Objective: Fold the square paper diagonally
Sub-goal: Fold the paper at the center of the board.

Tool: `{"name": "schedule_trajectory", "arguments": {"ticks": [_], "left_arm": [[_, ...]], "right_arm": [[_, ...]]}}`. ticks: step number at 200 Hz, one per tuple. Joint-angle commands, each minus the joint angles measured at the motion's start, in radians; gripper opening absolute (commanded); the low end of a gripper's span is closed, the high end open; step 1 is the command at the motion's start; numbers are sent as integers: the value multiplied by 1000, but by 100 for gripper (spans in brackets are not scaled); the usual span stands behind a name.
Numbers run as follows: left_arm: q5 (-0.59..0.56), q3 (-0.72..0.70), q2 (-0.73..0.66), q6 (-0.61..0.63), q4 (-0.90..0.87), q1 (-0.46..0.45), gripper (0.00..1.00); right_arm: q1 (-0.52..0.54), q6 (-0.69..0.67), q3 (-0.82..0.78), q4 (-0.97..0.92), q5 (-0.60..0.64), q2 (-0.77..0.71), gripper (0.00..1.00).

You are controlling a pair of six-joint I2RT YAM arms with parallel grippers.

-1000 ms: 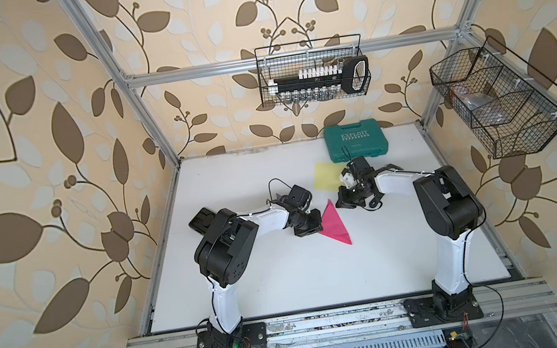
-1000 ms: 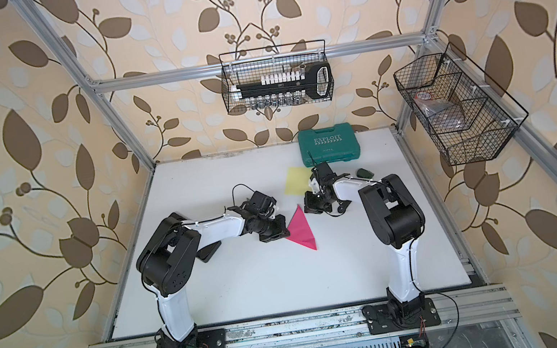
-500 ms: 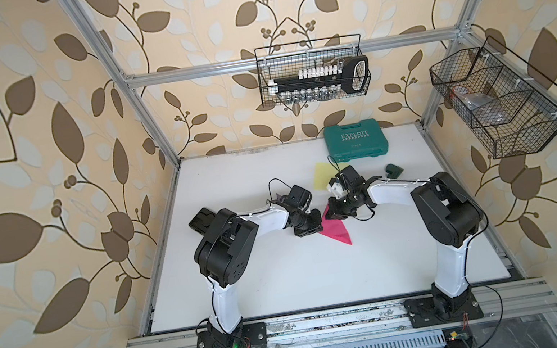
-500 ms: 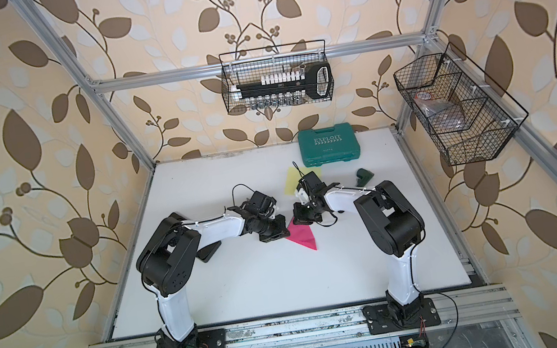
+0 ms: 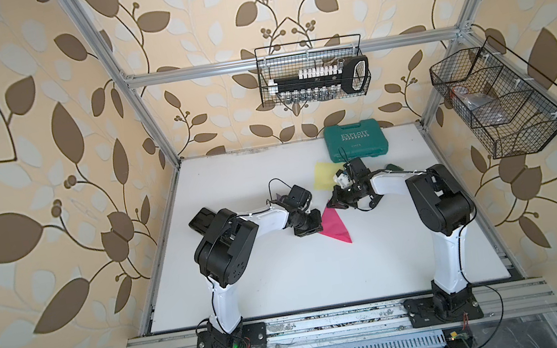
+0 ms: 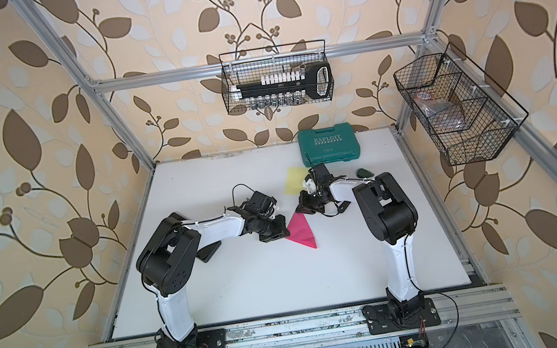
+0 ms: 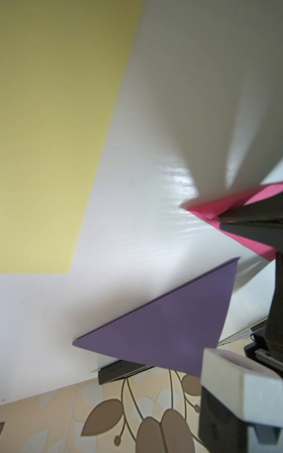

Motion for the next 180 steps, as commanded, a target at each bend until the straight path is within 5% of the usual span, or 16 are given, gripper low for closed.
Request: {"name": "schedule_trajectory", "arguments": {"ticks": [1,79,125,180], "left_arm": [[-48,-50,54,27,-120,5,0],[-47,-55,48,15,-113,4,0],[-51,-45,50,5,-111,4,0],[-49,-26,63,6,-115,2,0]], "right_arm": [[-22,18,12,-24,85,67,0],[-49,-13,31,6,83,51,0],[-35,-34,-37,8,72,-124,0],[64,-132,-145,-216,102,-314,0]]}}
